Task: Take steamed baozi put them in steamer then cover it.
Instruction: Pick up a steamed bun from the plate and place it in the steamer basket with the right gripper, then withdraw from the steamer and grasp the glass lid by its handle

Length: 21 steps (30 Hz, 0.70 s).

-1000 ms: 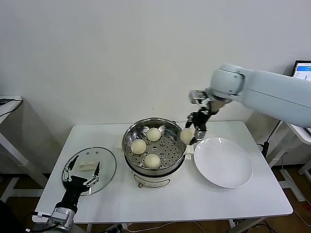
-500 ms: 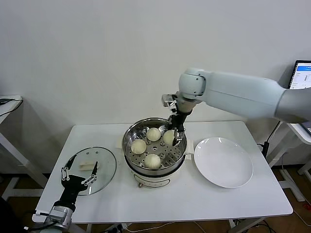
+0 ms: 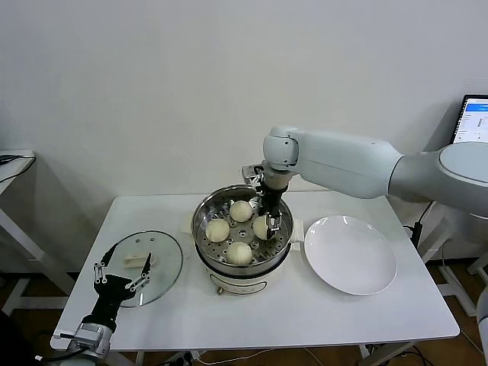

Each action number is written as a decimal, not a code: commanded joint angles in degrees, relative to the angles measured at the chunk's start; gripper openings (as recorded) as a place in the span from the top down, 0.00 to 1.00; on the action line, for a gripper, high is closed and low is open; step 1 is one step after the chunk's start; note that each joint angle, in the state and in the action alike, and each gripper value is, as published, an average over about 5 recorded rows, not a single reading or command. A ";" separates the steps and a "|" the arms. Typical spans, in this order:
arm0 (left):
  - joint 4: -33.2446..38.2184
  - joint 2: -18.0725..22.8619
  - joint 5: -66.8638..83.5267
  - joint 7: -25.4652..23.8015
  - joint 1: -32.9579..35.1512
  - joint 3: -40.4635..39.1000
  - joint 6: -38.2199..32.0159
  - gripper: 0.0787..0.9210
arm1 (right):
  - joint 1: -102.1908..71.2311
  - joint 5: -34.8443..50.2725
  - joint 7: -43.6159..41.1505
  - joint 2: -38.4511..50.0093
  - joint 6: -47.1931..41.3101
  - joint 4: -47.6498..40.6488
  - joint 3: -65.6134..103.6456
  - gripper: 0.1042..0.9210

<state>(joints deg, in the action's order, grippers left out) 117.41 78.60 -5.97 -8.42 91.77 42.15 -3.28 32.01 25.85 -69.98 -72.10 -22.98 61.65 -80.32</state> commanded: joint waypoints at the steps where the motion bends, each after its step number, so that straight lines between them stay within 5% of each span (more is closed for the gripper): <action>1: 0.00 0.00 0.11 -0.06 -0.01 0.04 -0.01 0.12 | -2.16 -2.22 -0.76 -1.52 0.34 -2.26 0.35 0.26; 10: 0.27 0.07 0.10 0.04 0.22 -0.08 0.09 0.12 | 1.08 -1.32 -1.73 1.69 0.80 0.01 0.90 0.14; 21: 1.35 0.26 -0.14 0.74 0.44 -0.43 0.21 0.12 | 7.07 2.58 -3.76 18.22 0.61 7.61 9.56 0.12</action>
<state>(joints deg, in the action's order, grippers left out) 118.54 78.82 -5.95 -7.93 92.16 41.82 -2.97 35.70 26.41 -72.77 -66.16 -22.26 64.20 -77.55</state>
